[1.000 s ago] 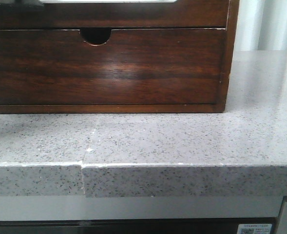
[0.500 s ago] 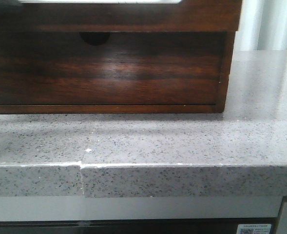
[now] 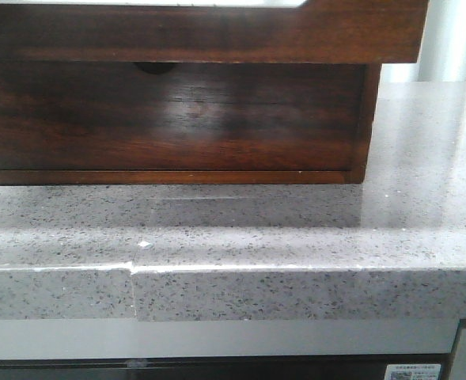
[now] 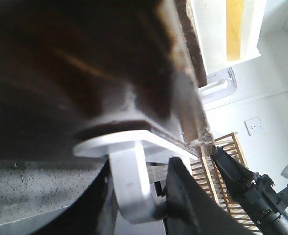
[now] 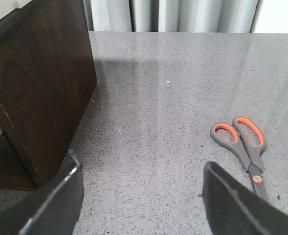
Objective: Put scissors in drawer with both arms
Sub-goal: 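Pull the drawer open toward the robot with the left gripper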
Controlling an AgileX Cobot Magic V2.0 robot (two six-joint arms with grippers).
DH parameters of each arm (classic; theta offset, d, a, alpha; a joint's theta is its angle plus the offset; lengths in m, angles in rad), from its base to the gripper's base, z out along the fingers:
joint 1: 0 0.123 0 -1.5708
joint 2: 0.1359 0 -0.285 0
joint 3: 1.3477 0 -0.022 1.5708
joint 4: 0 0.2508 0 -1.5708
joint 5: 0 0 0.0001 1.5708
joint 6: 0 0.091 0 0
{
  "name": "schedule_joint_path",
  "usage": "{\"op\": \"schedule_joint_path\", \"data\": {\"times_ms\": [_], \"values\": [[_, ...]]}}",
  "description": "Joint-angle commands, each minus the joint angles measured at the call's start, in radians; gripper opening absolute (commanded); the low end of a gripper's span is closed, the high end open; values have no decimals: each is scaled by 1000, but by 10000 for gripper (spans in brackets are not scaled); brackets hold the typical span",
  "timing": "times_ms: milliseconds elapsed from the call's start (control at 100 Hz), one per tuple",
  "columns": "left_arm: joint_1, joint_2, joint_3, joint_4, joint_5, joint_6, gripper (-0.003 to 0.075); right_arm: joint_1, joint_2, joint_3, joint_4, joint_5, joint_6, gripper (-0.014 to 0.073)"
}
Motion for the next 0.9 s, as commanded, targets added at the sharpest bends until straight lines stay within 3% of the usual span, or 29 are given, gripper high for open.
{"op": "schedule_joint_path", "data": {"times_ms": [0,90,270,400,890], "values": [[-6,-33,-47,39,107,161,-7,0,11,-33,2,-70,0,461],[-6,-33,-47,39,105,161,45,0,11,-33,2,-70,0,461],[-6,-33,-47,44,104,161,272,0,11,-33,2,-70,0,461],[-6,-33,-47,54,97,146,382,0,11,-33,2,-70,0,461],[-6,-95,-49,349,56,56,389,0,11,-33,-7,-70,0,461]]}}
